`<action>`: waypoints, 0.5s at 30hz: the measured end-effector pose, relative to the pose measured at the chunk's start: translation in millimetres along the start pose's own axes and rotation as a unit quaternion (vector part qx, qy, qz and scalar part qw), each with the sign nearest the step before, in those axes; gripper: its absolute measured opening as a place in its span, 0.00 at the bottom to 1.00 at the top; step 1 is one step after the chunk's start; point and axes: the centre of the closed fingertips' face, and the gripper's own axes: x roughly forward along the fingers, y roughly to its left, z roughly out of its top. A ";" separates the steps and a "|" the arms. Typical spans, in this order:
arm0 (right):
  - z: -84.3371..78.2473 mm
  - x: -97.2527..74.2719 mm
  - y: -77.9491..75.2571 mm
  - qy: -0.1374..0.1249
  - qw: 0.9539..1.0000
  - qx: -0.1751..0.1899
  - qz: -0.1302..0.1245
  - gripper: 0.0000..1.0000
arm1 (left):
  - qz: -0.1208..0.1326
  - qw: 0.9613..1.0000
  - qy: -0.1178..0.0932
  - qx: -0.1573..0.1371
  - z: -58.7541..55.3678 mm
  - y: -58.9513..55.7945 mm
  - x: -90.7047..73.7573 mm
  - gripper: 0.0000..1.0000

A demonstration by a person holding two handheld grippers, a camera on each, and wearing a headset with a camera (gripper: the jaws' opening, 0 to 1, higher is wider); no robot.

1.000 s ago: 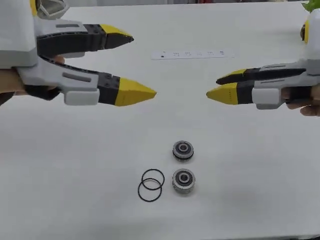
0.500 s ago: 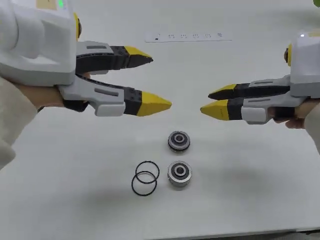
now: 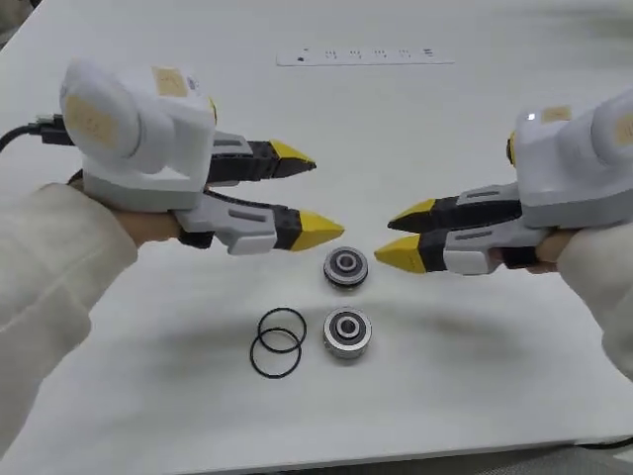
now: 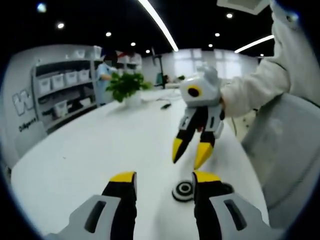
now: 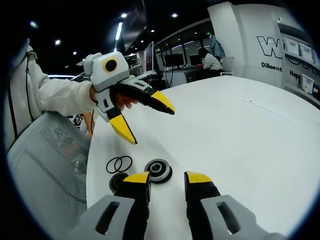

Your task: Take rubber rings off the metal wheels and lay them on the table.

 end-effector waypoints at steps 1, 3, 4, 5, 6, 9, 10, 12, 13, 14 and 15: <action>-2.1 0.0 -0.6 0.000 1.000 0.002 0.000 0.23 | 0.000 1.000 0.000 -0.001 -2.4 -1.6 1.3 0.43; -7.9 0.4 -1.4 0.006 1.000 0.008 -0.001 0.24 | 0.000 1.000 0.004 -0.001 -8.0 -5.0 3.7 0.39; -10.2 1.1 -1.7 0.009 1.000 0.008 -0.002 0.24 | -0.001 1.000 0.009 -0.001 -12.4 -7.7 4.9 0.37; -11.5 1.7 -1.8 0.012 1.000 0.009 -0.002 0.24 | -0.003 1.000 0.015 -0.003 -16.3 -9.8 5.9 0.37; -12.5 2.6 -1.3 0.013 1.000 0.008 -0.001 0.24 | -0.003 1.000 0.018 -0.003 -18.1 -10.7 6.6 0.37; -14.9 4.7 0.4 0.019 1.000 0.006 0.002 0.23 | -0.003 1.000 0.021 -0.006 -21.2 -12.7 8.0 0.35; -15.7 5.5 0.7 0.020 1.000 0.002 0.002 0.23 | -0.004 1.000 0.021 -0.010 -21.6 -13.8 8.5 0.33; -15.9 7.2 1.4 0.019 1.000 0.000 0.003 0.23 | -0.004 1.000 0.021 -0.012 -22.4 -15.0 9.9 0.31; -15.9 8.1 2.0 0.018 1.000 -0.001 0.004 0.23 | -0.004 1.000 0.021 -0.012 -22.7 -15.6 10.6 0.31; -16.1 9.8 2.9 0.018 1.000 -0.005 0.005 0.23 | -0.004 1.000 0.023 -0.012 -23.4 -16.5 11.7 0.31; -16.3 10.9 3.6 0.019 1.000 -0.006 0.006 0.23 | -0.005 1.000 0.024 -0.012 -24.0 -17.3 12.4 0.31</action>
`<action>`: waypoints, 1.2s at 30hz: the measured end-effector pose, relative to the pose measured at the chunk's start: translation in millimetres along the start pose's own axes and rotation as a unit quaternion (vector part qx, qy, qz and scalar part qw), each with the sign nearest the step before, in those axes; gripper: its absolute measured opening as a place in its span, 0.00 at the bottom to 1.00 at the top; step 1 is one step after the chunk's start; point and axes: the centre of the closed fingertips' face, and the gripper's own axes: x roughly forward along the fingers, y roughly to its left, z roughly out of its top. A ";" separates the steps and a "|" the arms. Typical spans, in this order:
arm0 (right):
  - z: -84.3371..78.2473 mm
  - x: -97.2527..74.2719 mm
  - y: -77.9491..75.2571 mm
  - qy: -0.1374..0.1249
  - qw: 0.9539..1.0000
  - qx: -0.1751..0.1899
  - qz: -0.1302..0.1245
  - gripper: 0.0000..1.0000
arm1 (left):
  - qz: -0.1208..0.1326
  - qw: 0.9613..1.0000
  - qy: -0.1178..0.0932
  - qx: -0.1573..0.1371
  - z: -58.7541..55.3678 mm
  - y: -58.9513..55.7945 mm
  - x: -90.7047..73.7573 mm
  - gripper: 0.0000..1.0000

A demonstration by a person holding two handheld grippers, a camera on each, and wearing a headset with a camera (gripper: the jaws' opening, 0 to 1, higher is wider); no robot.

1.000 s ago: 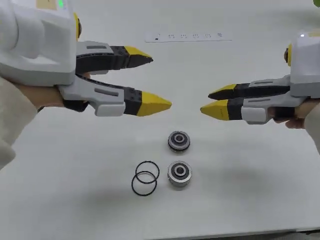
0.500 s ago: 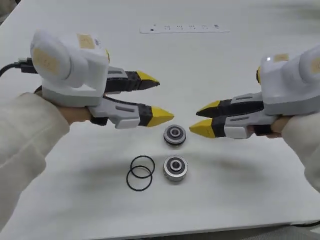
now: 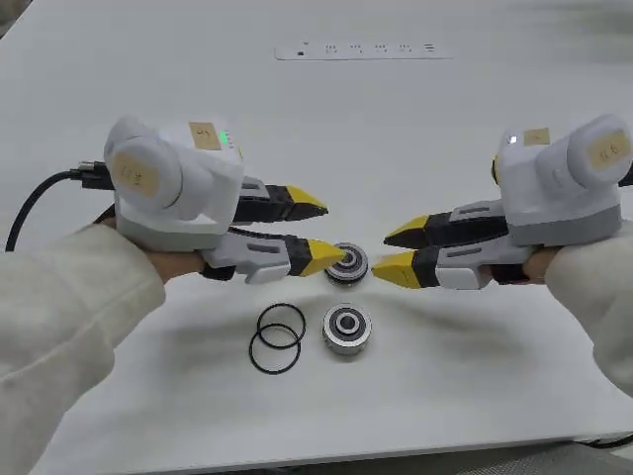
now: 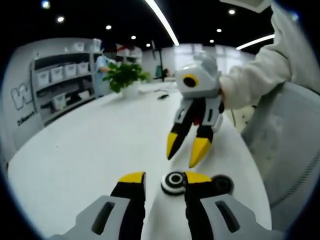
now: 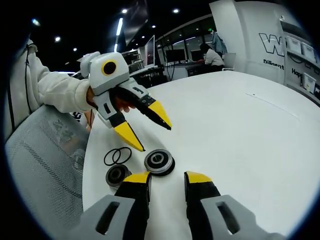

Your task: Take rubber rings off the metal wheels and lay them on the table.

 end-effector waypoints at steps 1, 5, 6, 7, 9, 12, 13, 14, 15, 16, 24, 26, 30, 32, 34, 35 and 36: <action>-0.3 1.6 1.0 0.001 1.000 -0.002 0.001 0.23 | 0.000 1.000 0.001 0.000 -1.0 -1.0 1.2 0.30; -1.7 6.4 4.4 0.007 1.000 -0.012 0.006 0.22 | -0.004 1.000 0.008 -0.003 -7.1 -4.9 4.8 0.28; -2.2 7.3 5.1 0.009 1.000 -0.018 0.006 0.22 | -0.003 1.000 0.009 -0.004 -8.4 -4.9 5.6 0.28; -2.0 7.9 5.5 0.009 1.000 -0.019 0.006 0.22 | -0.003 1.000 0.008 -0.007 -8.6 -5.0 6.0 0.27; -1.9 9.0 5.4 0.010 1.000 -0.021 0.005 0.21 | -0.005 1.000 0.007 -0.011 -8.8 -6.0 7.2 0.26; -2.1 11.2 5.8 0.012 1.000 -0.026 0.005 0.21 | -0.010 1.000 0.010 -0.012 -10.4 -8.9 9.7 0.23; -2.5 11.8 6.3 0.013 1.000 -0.027 0.006 0.21 | -0.011 1.000 0.009 -0.014 -10.2 -9.6 10.2 0.23; -4.2 12.9 6.5 0.019 0.999 -0.034 0.005 0.20 | -0.012 1.000 0.009 -0.013 -9.9 -10.4 11.2 0.23; -4.6 13.5 6.4 0.021 0.999 -0.038 0.004 0.19 | -0.013 1.000 0.010 -0.011 -10.4 -10.9 12.0 0.23; -4.9 13.8 6.6 0.022 0.999 -0.039 0.005 0.19 | -0.012 1.000 0.014 -0.010 -12.2 -10.9 13.3 0.22; -3.8 15.5 9.4 0.022 0.999 -0.044 0.010 0.17 | -0.012 1.000 0.018 -0.011 -19.1 -11.5 17.5 0.14; -3.9 15.4 8.9 0.022 0.999 -0.046 0.010 0.17 | -0.011 1.000 0.018 -0.013 -19.4 -10.4 17.8 0.14; -4.3 15.6 9.3 0.023 0.998 -0.051 0.012 0.16 | -0.007 1.000 0.015 -0.018 -19.1 -10.3 18.1 0.14; -4.3 15.7 9.1 0.024 0.998 -0.051 0.012 0.16 | -0.005 1.000 0.013 -0.018 -18.9 -10.5 18.0 0.14; -4.2 15.8 9.4 0.025 0.998 -0.050 0.012 0.15 | -0.005 1.000 0.013 -0.018 -18.6 -10.9 17.8 0.14; -4.4 15.4 9.6 0.026 0.998 -0.049 0.013 0.14 | -0.005 1.000 0.014 -0.018 -18.7 -10.9 17.7 0.14; -4.6 14.7 9.7 0.027 0.998 -0.049 0.014 0.12 | -0.005 1.000 0.014 -0.018 -18.7 -10.9 17.2 0.14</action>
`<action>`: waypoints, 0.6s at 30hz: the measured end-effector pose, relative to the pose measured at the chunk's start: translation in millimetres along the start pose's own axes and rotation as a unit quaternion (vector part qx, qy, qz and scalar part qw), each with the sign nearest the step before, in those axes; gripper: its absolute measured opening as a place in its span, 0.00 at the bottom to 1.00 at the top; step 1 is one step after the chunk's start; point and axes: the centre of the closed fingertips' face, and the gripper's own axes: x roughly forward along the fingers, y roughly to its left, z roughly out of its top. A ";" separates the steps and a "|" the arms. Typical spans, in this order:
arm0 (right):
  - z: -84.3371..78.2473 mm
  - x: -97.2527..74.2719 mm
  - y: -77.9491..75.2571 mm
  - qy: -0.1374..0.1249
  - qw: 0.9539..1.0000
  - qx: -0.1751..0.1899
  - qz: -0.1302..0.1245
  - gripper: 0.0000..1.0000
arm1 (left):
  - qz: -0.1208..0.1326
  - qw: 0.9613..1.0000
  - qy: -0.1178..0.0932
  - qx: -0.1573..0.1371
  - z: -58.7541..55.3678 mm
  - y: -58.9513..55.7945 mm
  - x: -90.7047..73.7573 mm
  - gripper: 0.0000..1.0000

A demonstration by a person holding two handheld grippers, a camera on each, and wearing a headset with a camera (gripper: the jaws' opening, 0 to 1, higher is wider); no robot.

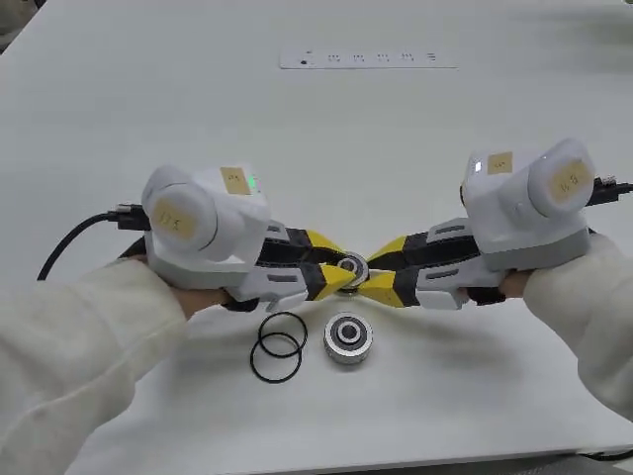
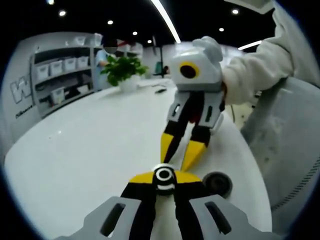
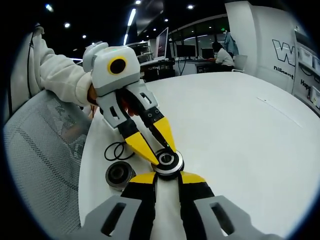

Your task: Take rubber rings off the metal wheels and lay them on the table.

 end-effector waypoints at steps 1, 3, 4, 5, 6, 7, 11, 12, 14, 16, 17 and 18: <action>-0.4 -0.5 -0.1 0.000 1.000 0.001 0.002 0.08 | 0.001 1.000 0.000 0.000 -0.1 0.2 -0.3 0.14; -3.3 -1.4 -8.1 0.002 1.000 0.014 -0.017 0.00 | 0.001 1.000 0.000 -0.002 -0.3 0.6 -1.1 0.14; -3.2 0.3 -7.1 0.003 1.000 0.015 -0.007 0.00 | 0.002 1.000 -0.002 0.000 0.4 0.3 -1.2 0.14; -2.7 0.8 -6.8 0.003 1.000 0.014 -0.007 0.00 | 0.002 1.000 -0.001 -0.001 0.3 0.0 -1.2 0.14; -2.6 1.0 -6.7 0.005 1.000 0.010 -0.009 0.00 | 0.003 1.000 -0.001 0.000 0.4 -0.3 -1.4 0.14; -2.8 0.6 -6.5 0.005 1.000 0.010 -0.009 0.00 | 0.003 1.000 -0.001 0.000 0.6 -0.3 -1.2 0.14; -2.8 -0.4 -5.5 0.008 0.999 0.051 -0.003 0.10 | 0.002 1.000 -0.003 0.002 0.8 -1.4 -1.9 0.14; 0.4 -0.1 -4.3 -0.001 0.999 0.050 -0.001 0.15 | 0.002 1.000 -0.003 0.002 0.8 -1.7 -2.2 0.14; 3.1 2.6 -5.0 -0.004 1.000 0.026 -0.010 0.23 | 0.002 1.000 -0.004 0.002 0.9 -1.9 -2.5 0.14; 5.6 6.2 -4.9 -0.009 1.000 0.003 -0.019 0.29 | 0.003 1.000 -0.005 0.001 0.9 -2.1 -2.6 0.14; 4.8 6.9 -4.4 -0.008 1.000 0.002 -0.018 0.32 | 0.003 1.000 -0.005 0.001 1.0 -2.1 -2.6 0.14; 4.6 7.8 -4.3 -0.009 1.000 0.001 -0.017 0.31 | 0.003 1.000 -0.005 0.001 1.0 -2.4 -2.7 0.14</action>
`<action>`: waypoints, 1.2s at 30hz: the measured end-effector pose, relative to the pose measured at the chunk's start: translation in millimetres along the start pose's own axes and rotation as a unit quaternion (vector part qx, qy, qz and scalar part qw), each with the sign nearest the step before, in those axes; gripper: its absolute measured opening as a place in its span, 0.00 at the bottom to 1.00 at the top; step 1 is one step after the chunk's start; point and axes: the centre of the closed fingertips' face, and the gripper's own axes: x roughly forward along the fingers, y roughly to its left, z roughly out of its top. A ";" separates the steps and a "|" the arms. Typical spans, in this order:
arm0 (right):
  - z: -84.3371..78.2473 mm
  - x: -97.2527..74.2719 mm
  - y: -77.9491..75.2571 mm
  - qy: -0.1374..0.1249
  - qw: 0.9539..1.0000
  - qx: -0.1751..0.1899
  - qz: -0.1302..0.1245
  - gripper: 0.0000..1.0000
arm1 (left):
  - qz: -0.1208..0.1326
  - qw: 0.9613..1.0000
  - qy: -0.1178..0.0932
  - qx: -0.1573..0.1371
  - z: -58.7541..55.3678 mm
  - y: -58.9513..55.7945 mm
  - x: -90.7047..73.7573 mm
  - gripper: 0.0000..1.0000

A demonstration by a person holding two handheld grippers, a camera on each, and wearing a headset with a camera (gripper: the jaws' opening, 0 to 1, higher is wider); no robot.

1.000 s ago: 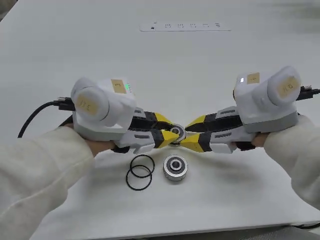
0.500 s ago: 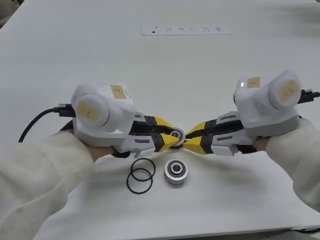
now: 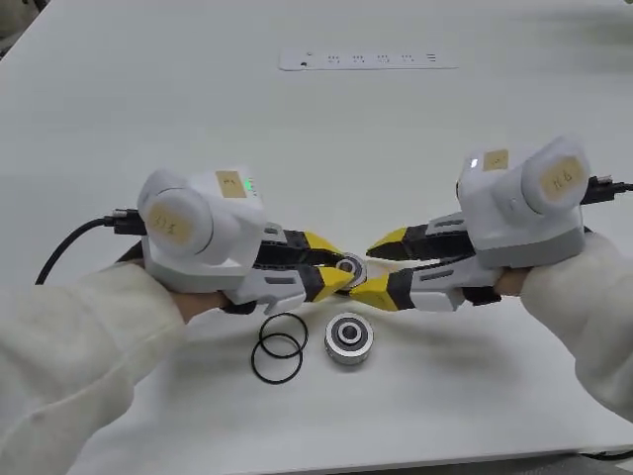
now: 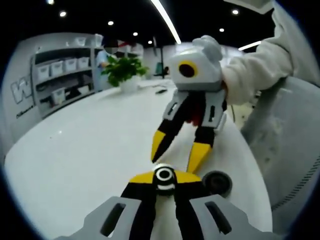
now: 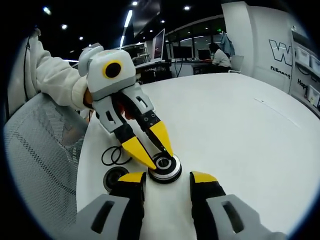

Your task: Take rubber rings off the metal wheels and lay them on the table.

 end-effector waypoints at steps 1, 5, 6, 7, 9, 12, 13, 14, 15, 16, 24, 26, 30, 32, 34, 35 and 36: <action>-0.6 0.3 0.7 0.001 1.000 -0.004 0.001 0.27 | 0.000 1.000 0.000 0.000 0.1 -0.2 0.0 0.14; -5.5 -2.3 0.6 0.005 1.000 -0.004 0.009 0.19 | 0.001 1.000 -0.001 -0.001 0.0 -0.4 -0.2 0.14; -6.0 -2.7 0.3 0.007 1.000 -0.003 0.010 0.18 | 0.001 1.000 -0.001 -0.001 -0.1 -0.3 -0.4 0.14; -6.7 -3.3 0.6 0.009 1.000 -0.002 0.010 0.16 | 0.002 1.000 -0.002 -0.002 -0.1 -0.3 -0.3 0.14; -7.1 -4.1 1.6 0.009 1.000 0.002 0.011 0.15 | 0.003 1.000 -0.002 -0.004 -0.1 -0.1 -0.3 0.14; -6.8 -3.7 2.6 0.015 1.000 0.002 0.011 0.14 | 0.003 1.000 -0.003 -0.009 -0.1 0.1 -0.4 0.14; -7.1 -4.1 3.3 0.017 1.000 0.002 0.011 0.14 | 0.004 1.000 -0.004 -0.011 -0.1 0.1 -0.5 0.14; -8.1 -4.0 3.0 0.019 1.000 0.003 0.010 0.12 | 0.005 1.000 -0.005 -0.014 -0.1 0.2 -0.6 0.14; -12.0 -5.3 1.3 0.030 1.000 -0.006 0.006 0.09 | 0.005 1.000 -0.006 -0.014 -0.1 0.2 -0.6 0.14; -10.5 -6.2 1.6 0.024 1.000 -0.001 0.007 0.07 | 0.005 1.000 -0.006 -0.014 -0.1 0.1 -0.8 0.14; -9.3 -6.1 2.1 0.041 0.999 -0.029 -0.004 0.04 | 0.006 1.000 -0.005 -0.015 -0.1 0.0 -1.1 0.13; -9.4 -5.4 -1.0 0.051 0.998 -0.038 -0.014 0.03 | 0.007 1.000 -0.005 -0.016 -0.2 0.6 -1.3 0.13; -8.4 -4.1 -3.3 0.064 0.996 -0.048 -0.028 0.01 | 0.011 1.000 -0.005 -0.017 -0.3 1.9 -1.6 0.13; -9.3 -4.5 -6.6 0.067 0.996 -0.045 -0.037 0.00 | 0.012 1.000 -0.005 -0.017 -0.4 2.5 -1.7 0.13; -10.2 -5.0 -12.2 0.073 0.995 -0.045 -0.057 0.00 | 0.012 1.000 -0.005 -0.017 -0.5 2.5 -1.7 0.13; -9.0 -3.8 -10.0 0.072 0.995 -0.042 -0.052 0.00 | 0.013 1.000 -0.005 -0.018 -0.4 2.3 -1.6 0.13; -9.6 -4.0 -10.3 0.074 0.995 -0.040 -0.054 0.00 | 0.015 1.000 -0.004 -0.013 -0.5 2.5 -1.6 0.13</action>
